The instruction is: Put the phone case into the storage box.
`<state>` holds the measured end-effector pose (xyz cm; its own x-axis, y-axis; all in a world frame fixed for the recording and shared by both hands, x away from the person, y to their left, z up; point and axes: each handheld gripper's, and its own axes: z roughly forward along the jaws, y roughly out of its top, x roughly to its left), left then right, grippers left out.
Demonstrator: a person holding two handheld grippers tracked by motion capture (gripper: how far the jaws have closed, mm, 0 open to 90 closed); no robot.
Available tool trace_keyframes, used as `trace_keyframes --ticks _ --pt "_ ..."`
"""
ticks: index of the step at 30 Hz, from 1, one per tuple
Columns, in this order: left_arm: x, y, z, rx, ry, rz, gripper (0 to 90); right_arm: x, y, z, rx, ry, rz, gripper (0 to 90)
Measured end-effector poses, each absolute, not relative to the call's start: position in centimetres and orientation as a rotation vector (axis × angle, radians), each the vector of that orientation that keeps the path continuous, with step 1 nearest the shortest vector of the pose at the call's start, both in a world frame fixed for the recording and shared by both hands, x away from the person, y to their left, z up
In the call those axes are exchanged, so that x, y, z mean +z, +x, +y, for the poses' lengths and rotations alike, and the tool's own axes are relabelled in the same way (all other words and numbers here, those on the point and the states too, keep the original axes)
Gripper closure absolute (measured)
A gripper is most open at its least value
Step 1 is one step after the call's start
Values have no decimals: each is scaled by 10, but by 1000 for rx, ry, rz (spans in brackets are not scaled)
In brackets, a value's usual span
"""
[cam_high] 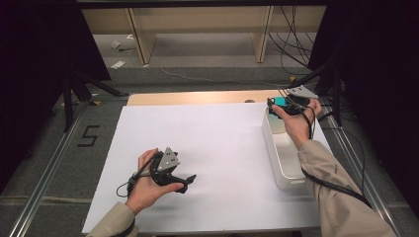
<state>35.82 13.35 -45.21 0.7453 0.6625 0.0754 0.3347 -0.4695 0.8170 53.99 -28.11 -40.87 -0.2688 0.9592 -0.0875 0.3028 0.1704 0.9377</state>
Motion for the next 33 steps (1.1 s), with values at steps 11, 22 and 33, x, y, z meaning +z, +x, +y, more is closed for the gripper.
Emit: trace_keyframes --ticks 11,22,33 --pt "-452 358 134 493 2088 749 29 -401 534 -279 1146 1198 1701 57" --pt "-452 358 134 495 2086 750 29 -399 533 -280 1157 1193 1690 63" --pt "-450 358 134 488 2079 754 33 -392 526 -277 1172 1163 1697 73"
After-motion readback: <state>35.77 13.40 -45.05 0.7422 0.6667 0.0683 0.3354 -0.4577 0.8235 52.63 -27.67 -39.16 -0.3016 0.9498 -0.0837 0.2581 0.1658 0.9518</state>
